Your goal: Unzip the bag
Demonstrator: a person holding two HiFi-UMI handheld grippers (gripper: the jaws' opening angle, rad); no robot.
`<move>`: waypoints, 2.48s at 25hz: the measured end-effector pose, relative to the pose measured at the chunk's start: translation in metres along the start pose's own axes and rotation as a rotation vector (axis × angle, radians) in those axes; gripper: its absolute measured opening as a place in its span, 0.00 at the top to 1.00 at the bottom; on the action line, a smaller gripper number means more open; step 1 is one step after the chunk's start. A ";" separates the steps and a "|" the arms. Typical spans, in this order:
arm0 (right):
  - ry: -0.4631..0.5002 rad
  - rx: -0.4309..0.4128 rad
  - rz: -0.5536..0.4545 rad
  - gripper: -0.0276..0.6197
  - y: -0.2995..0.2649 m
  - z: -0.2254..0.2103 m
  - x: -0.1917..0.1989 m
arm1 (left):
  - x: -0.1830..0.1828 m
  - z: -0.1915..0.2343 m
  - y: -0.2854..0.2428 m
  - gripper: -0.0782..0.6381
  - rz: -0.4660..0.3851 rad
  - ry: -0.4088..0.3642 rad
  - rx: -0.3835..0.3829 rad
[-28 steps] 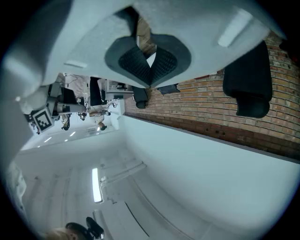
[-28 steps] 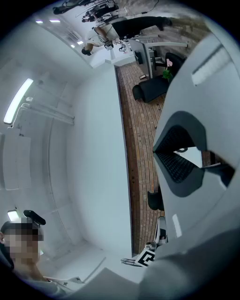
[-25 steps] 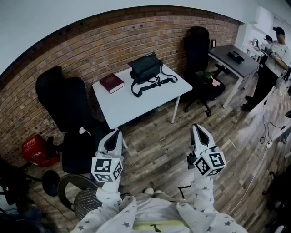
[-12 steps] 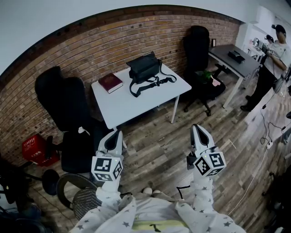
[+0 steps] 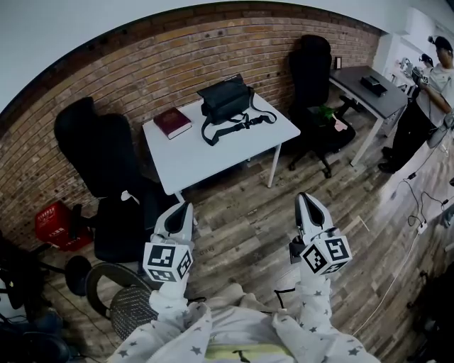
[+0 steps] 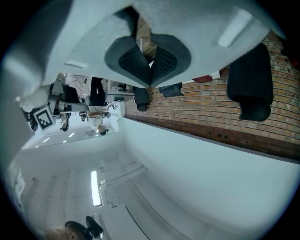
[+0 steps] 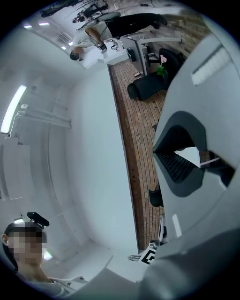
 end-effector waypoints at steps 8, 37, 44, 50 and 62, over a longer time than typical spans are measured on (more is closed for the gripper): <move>-0.017 -0.023 -0.001 0.95 -0.014 -0.013 0.004 | -0.001 0.002 -0.015 0.89 0.005 -0.001 -0.022; -0.021 -0.046 0.058 0.95 -0.273 -0.123 0.028 | 0.001 0.115 -0.273 0.89 0.018 0.089 -0.020; -0.023 -0.065 0.054 0.95 -0.309 -0.134 0.038 | 0.011 0.129 -0.308 0.89 0.032 0.102 -0.009; -0.040 -0.081 0.077 0.95 -0.338 -0.142 0.051 | 0.022 0.149 -0.321 0.89 0.056 0.119 -0.051; -0.062 -0.214 0.155 0.94 -0.459 -0.177 0.083 | 0.031 0.192 -0.396 0.89 0.084 0.169 -0.151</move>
Point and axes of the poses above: the fingertips, and each gripper's own axes: y backward along the fingers, z to its left, x out of its underside, the point moved 1 cm from there along y, backward along the fingers, and after that the axes turned 2 degrees about -x, right-handed, at the moved point
